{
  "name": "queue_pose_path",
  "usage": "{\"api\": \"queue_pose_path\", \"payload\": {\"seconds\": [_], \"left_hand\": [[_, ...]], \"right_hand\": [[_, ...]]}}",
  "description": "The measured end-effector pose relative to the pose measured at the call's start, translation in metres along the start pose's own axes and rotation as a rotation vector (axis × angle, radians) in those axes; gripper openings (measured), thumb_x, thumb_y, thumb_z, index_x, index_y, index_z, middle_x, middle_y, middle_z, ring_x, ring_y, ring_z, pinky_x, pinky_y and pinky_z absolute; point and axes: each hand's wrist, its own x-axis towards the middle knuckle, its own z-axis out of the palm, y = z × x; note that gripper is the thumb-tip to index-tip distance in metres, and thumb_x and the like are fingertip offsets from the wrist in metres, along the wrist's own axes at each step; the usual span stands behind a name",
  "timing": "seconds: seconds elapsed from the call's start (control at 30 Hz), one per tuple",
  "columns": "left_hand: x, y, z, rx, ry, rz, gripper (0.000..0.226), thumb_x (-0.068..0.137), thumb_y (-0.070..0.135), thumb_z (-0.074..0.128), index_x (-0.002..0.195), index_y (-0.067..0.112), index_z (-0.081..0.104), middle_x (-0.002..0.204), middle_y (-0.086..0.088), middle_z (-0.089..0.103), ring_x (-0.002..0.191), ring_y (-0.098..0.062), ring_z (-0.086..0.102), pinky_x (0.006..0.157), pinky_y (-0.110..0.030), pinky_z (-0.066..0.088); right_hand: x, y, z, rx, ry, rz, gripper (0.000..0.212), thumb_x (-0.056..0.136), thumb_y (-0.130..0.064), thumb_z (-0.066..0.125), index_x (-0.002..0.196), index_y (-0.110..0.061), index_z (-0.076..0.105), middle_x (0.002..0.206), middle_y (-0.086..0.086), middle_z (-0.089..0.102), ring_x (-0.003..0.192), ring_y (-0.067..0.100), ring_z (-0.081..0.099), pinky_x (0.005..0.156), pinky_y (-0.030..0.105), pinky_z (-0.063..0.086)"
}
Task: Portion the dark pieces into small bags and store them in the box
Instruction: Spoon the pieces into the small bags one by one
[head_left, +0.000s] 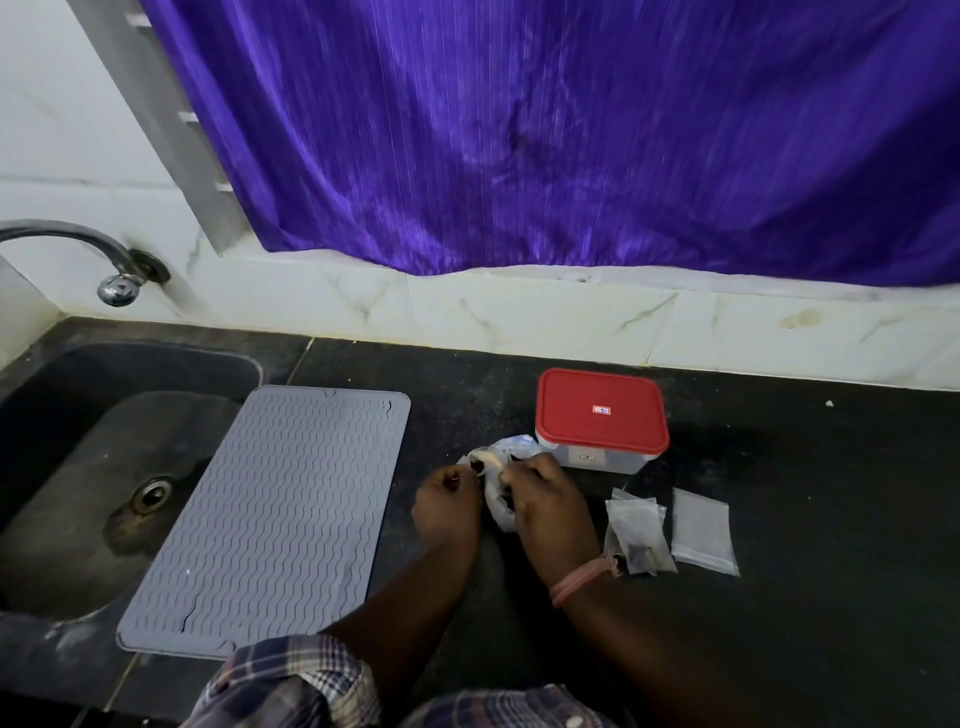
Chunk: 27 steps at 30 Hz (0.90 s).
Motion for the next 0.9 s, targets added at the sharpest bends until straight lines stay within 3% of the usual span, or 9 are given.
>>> {"api": "queue_pose_path", "payload": {"seconds": [0.07, 0.17, 0.23, 0.43, 0.57, 0.7, 0.77, 0.83, 0.9], "left_hand": [[0.005, -0.008, 0.003, -0.049, 0.012, -0.011, 0.017, 0.090, 0.027, 0.067, 0.074, 0.035, 0.066, 0.085, 0.005, 0.076, 0.083, -0.017, 0.074, 0.085, -0.044, 0.060], [0.003, -0.008, 0.001, -0.157, 0.029, -0.026, 0.017, 0.090, 0.020, 0.068, 0.076, 0.029, 0.070, 0.080, 0.003, 0.076, 0.079, -0.017, 0.074, 0.084, -0.044, 0.061], [0.000, -0.006, -0.002, -0.237, 0.027, -0.036, 0.017, 0.092, 0.015, 0.069, 0.079, 0.027, 0.071, 0.079, 0.000, 0.076, 0.075, -0.016, 0.074, 0.082, -0.041, 0.062], [-0.001, 0.005, -0.025, -0.117, -0.018, 0.031, 0.014, 0.097, 0.036, 0.065, 0.102, 0.027, 0.074, 0.096, 0.007, 0.072, 0.092, -0.011, 0.067, 0.090, -0.037, 0.054], [0.005, 0.011, -0.038, -0.211, -0.064, 0.129, 0.011, 0.095, 0.032, 0.067, 0.097, 0.025, 0.075, 0.096, 0.008, 0.074, 0.094, -0.010, 0.070, 0.087, -0.034, 0.056], [0.004, 0.028, -0.058, -0.204, -0.207, 0.215, 0.012, 0.100, 0.025, 0.062, 0.098, 0.021, 0.073, 0.091, 0.012, 0.072, 0.085, 0.005, 0.066, 0.068, -0.007, 0.046], [0.002, 0.035, -0.065, -0.220, -0.292, 0.292, 0.014, 0.101, 0.022, 0.061, 0.098, 0.018, 0.074, 0.088, 0.008, 0.075, 0.081, 0.006, 0.068, 0.066, -0.004, 0.047], [-0.001, 0.039, -0.068, -0.228, -0.367, 0.336, 0.015, 0.101, 0.025, 0.060, 0.099, 0.018, 0.073, 0.090, 0.004, 0.077, 0.083, -0.001, 0.071, 0.069, -0.011, 0.053], [-0.003, 0.039, -0.065, -0.241, -0.380, 0.340, 0.015, 0.101, 0.027, 0.060, 0.099, 0.020, 0.073, 0.091, 0.003, 0.077, 0.085, -0.010, 0.073, 0.074, -0.023, 0.058]], "right_hand": [[-0.001, 0.001, -0.011, 0.113, 0.158, 0.132, 0.020, 0.090, -0.015, 0.053, 0.094, -0.015, 0.073, 0.098, 0.000, 0.060, 0.084, 0.010, 0.057, 0.081, 0.013, 0.042], [-0.004, 0.009, -0.017, 0.167, 0.307, 0.329, 0.014, 0.090, -0.006, 0.064, 0.096, -0.012, 0.075, 0.094, 0.004, 0.065, 0.088, 0.018, 0.061, 0.082, 0.028, 0.048], [-0.009, 0.015, -0.014, 0.211, 0.358, 0.491, 0.010, 0.088, -0.006, 0.065, 0.088, -0.011, 0.073, 0.088, 0.005, 0.066, 0.084, 0.020, 0.063, 0.077, 0.029, 0.048], [-0.020, 0.004, -0.009, 0.255, 0.257, 0.786, 0.018, 0.093, -0.020, 0.065, 0.077, -0.028, 0.067, 0.072, -0.009, 0.061, 0.074, 0.013, 0.059, 0.070, 0.024, 0.038], [-0.011, -0.006, -0.003, 0.261, 0.090, 0.734, 0.019, 0.093, -0.030, 0.060, 0.079, -0.024, 0.071, 0.073, -0.011, 0.068, 0.076, 0.010, 0.066, 0.069, 0.028, 0.049], [-0.013, -0.015, 0.000, -0.142, 0.179, 0.477, 0.031, 0.091, -0.046, 0.052, 0.111, -0.032, 0.070, 0.113, -0.008, 0.066, 0.108, 0.016, 0.058, 0.093, 0.037, 0.049], [-0.005, -0.032, -0.007, 0.131, 0.180, 0.392, 0.032, 0.095, -0.036, 0.059, 0.125, -0.027, 0.065, 0.124, -0.008, 0.063, 0.117, 0.010, 0.056, 0.101, 0.028, 0.047], [0.004, -0.047, -0.014, 0.507, 0.097, 0.451, 0.035, 0.097, -0.025, 0.063, 0.132, -0.024, 0.062, 0.126, -0.009, 0.064, 0.114, 0.003, 0.059, 0.098, 0.019, 0.048], [0.007, -0.052, -0.022, 0.627, 0.094, 0.448, 0.024, 0.096, -0.018, 0.064, 0.119, -0.024, 0.068, 0.114, -0.009, 0.071, 0.104, 0.004, 0.065, 0.093, 0.026, 0.053]]}}
